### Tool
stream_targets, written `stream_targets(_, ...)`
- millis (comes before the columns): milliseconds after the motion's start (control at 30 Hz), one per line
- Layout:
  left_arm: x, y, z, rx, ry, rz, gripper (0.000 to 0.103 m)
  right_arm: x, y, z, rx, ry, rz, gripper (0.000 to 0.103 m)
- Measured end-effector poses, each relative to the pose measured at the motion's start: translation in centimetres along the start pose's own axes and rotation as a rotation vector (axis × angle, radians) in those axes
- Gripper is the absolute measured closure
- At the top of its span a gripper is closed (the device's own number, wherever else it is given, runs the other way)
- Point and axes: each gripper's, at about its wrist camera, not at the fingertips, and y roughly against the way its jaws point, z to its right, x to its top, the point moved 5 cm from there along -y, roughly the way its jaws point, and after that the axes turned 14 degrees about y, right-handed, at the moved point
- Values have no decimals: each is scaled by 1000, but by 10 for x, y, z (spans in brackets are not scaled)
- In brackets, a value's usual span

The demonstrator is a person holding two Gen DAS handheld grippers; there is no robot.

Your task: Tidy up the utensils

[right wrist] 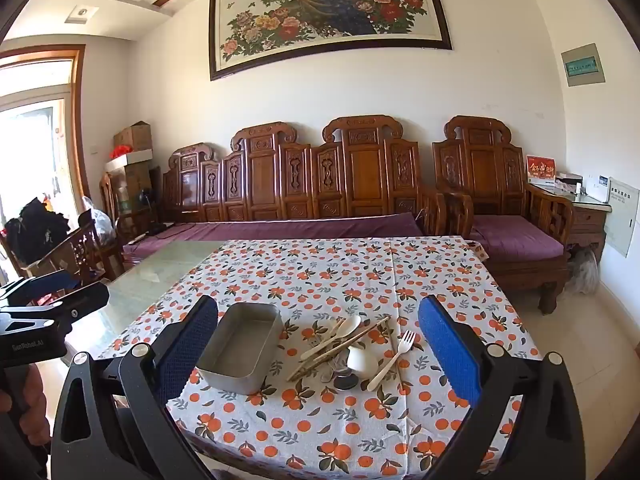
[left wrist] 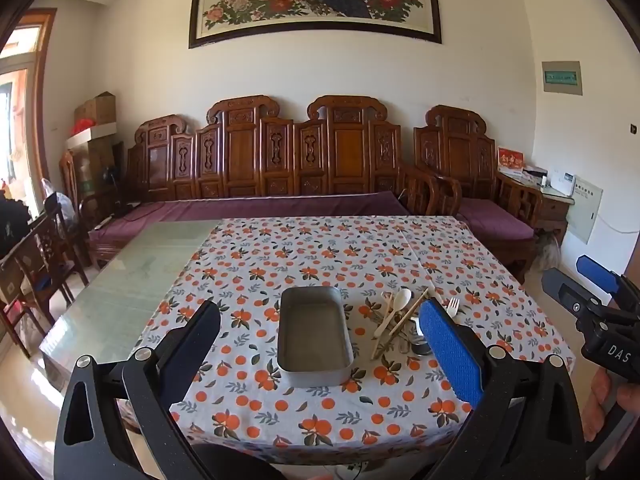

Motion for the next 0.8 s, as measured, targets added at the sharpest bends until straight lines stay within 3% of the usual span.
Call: stream_targets(800,3,4,3,-1,2,11,7,0,1,1,2,-7,4,3)
